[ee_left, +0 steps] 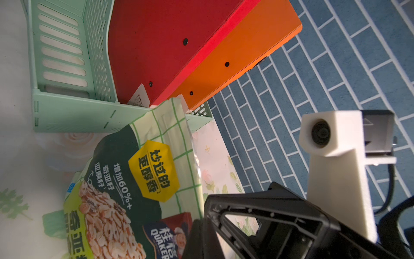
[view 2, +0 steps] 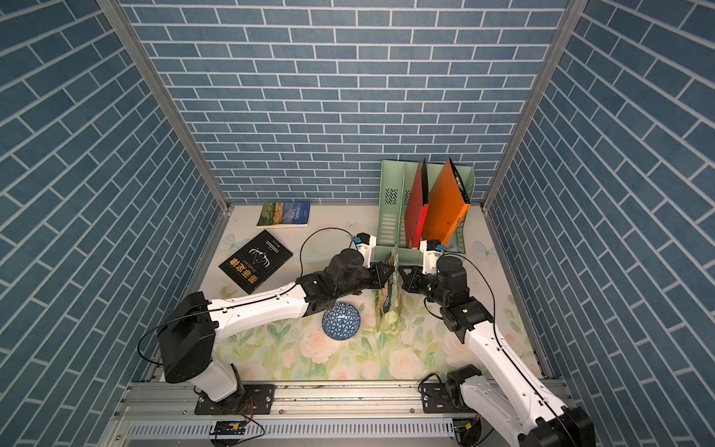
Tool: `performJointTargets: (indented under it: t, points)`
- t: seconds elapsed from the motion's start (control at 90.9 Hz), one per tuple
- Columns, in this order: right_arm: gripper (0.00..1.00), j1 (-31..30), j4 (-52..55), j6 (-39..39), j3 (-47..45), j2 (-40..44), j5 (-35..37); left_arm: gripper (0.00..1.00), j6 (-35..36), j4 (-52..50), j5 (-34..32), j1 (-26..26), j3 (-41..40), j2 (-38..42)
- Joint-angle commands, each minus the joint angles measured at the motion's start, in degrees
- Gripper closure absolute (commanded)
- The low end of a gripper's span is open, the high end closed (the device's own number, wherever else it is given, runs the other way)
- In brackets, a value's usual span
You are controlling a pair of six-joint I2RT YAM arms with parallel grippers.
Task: Pour the oats into the breakfast bowl
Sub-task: Open the oats bag at the center of the board.
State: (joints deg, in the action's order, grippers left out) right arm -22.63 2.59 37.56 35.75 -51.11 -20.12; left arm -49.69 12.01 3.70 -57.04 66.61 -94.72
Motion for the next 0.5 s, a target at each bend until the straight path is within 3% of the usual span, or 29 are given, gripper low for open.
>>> performJointTargets:
  t: [0.0, 0.198, 0.341, 0.484]
  points:
    - [1.00, -0.30, 1.94, -0.91, 1.80, 0.19, 2.75, 1.00, 0.18, -0.58, -1.07, -0.26, -0.89, 1.24]
    - [1.00, -0.31, 5.18, -2.25, 3.19, 0.93, 7.94, 1.00, -0.22, -4.89, -8.21, -0.27, -1.27, 3.55]
    - [1.00, -0.31, 3.65, -2.14, 3.99, 0.55, 4.81, 1.00, -0.06, -1.86, -5.58, -0.27, -2.13, 3.84]
    - [0.74, -0.58, 1.86, -0.30, 5.80, -1.35, -0.08, 1.00, -0.22, 0.76, -1.44, -0.30, -1.66, 2.11]
